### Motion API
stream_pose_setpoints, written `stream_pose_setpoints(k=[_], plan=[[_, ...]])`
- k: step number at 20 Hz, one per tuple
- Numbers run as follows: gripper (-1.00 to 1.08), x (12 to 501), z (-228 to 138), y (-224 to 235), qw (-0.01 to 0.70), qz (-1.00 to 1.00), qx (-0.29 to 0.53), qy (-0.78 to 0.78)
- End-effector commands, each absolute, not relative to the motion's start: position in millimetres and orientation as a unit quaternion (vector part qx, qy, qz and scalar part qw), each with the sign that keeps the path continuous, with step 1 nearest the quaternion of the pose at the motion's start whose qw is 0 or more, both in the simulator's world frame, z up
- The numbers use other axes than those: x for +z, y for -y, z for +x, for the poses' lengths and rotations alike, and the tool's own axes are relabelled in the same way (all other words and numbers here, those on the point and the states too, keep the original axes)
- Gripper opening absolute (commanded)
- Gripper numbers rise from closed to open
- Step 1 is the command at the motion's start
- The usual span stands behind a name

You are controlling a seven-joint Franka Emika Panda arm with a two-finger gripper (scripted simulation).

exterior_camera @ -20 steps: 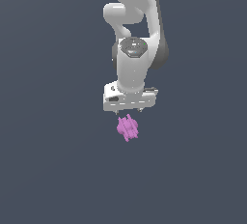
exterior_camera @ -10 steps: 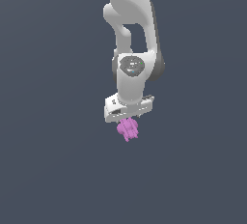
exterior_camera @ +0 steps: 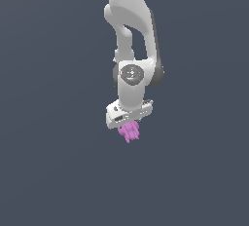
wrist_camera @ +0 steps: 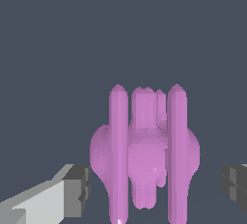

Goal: Pick up the object and move it to a goal position.

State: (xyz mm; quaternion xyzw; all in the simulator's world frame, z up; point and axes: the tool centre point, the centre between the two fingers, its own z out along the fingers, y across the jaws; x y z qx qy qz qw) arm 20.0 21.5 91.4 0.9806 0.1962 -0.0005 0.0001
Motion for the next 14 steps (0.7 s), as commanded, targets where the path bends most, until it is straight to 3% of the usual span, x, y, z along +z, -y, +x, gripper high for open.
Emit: stream_pose_setpoints(k=[1, 14], plan=[[1.00, 91, 20, -22, 0.000, 0.981, 0.000, -0.196], [1.00, 44, 19, -22, 0.000, 0.980, 0.000, -0.198]])
